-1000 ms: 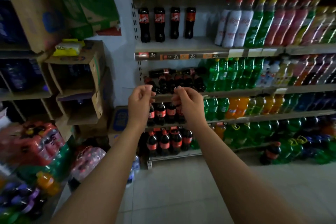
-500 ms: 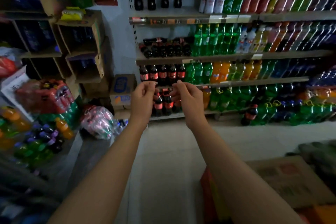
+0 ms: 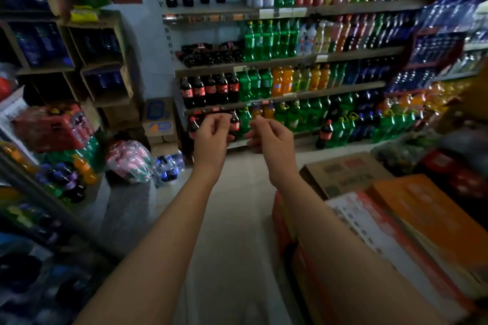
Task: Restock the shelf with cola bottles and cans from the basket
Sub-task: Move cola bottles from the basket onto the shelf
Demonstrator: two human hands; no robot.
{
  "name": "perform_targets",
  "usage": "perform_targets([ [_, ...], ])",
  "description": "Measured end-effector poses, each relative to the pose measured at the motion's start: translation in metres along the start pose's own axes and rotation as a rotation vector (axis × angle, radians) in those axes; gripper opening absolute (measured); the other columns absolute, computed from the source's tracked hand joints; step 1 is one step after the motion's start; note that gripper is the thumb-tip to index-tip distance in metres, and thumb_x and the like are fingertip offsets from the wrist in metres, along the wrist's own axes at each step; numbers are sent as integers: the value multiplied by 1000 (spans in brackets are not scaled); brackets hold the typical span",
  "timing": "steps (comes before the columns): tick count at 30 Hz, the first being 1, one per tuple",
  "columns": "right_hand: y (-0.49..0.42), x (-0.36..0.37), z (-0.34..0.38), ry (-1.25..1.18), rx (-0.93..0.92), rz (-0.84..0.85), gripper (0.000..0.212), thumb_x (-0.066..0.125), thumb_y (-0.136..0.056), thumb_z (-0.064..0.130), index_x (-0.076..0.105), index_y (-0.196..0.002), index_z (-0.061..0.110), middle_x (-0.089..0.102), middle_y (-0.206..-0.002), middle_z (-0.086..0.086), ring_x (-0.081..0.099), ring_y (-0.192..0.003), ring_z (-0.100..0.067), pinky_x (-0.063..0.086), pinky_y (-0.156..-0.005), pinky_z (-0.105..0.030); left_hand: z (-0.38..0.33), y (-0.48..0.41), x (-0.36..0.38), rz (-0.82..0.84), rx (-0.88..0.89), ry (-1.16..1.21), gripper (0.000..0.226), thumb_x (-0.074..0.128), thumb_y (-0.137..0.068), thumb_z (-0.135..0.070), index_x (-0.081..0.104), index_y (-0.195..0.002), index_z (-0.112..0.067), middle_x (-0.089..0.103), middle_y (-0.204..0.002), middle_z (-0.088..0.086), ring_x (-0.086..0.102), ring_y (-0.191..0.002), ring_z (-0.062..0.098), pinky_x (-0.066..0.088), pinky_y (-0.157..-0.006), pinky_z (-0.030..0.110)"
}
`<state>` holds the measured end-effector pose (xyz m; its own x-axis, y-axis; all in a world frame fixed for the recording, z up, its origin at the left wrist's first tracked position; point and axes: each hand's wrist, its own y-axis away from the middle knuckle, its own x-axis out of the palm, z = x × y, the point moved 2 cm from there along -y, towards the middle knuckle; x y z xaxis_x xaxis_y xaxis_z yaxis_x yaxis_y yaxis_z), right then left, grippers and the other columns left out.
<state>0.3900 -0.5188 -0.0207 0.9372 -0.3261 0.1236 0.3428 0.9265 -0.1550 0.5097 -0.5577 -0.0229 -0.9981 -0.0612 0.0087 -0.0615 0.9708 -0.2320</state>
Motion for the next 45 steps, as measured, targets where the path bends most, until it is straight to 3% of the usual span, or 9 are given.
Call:
perform_targets([
  [4,71,-36,17,9,6,-51,25,50,-100,25,67,-87,12,66,-69,0,59,-61,-10,47,-55,-21,-11,73,8,61,0,9,15,49,-100,-26,62,-97,-19,65,-87,3,59,-76,14,49,-67,22],
  [8,128,-73,40,33,-15,-107,26,51,-99,27,69,-90,10,67,-67,4,62,-62,-9,48,-56,-24,-39,135,28,110,27,28,17,48,-100,-24,61,-101,-14,64,-87,2,59,-78,14,46,-62,15],
  [14,195,-144,99,-25,-103,-180,26,52,-99,25,68,-87,8,63,-68,-1,59,-62,-11,49,-56,-23,-103,213,87,201,107,94,16,48,-100,-27,62,-97,-22,65,-90,7,63,-86,24,53,-79,40],
  [20,258,-250,167,67,-253,-296,25,54,-97,28,71,-84,14,70,-81,-9,66,-79,-21,55,-76,-42,-171,300,186,299,177,201,19,48,-100,-30,62,-103,-18,65,-91,-6,63,-84,5,53,-75,22],
  [26,329,-407,235,181,-350,-568,26,54,-98,29,68,-85,12,68,-74,0,64,-66,-7,49,-61,-23,-221,399,326,597,203,226,23,48,-100,-32,63,-104,-14,67,-92,2,65,-83,12,54,-74,28],
  [32,384,-544,239,215,-228,-854,31,56,-96,36,68,-82,10,65,-71,0,62,-69,-15,49,-68,-36,-219,470,438,940,195,135,22,52,-97,-36,66,-96,-19,69,-89,3,63,-82,20,52,-81,42],
  [35,404,-585,231,213,-174,-956,32,56,-97,34,67,-83,7,65,-72,-4,60,-68,-16,48,-62,-32,-211,489,475,1047,208,91,19,54,-96,-34,65,-85,-22,67,-84,2,60,-79,17,48,-79,39],
  [41,422,-643,198,306,-66,-1140,32,61,-91,43,67,-73,17,69,-72,-5,63,-69,-18,51,-69,-39,-183,515,522,1266,105,-44,35,53,-96,-37,67,-92,-6,64,-80,1,59,-72,14,44,-75,31],
  [45,422,-667,170,327,83,-1134,32,61,-90,47,69,-79,18,71,-72,-1,65,-68,-14,54,-72,-39,-150,517,547,1412,49,-220,27,53,-94,-45,64,-84,-22,63,-87,-7,59,-84,12,43,-85,32],
])
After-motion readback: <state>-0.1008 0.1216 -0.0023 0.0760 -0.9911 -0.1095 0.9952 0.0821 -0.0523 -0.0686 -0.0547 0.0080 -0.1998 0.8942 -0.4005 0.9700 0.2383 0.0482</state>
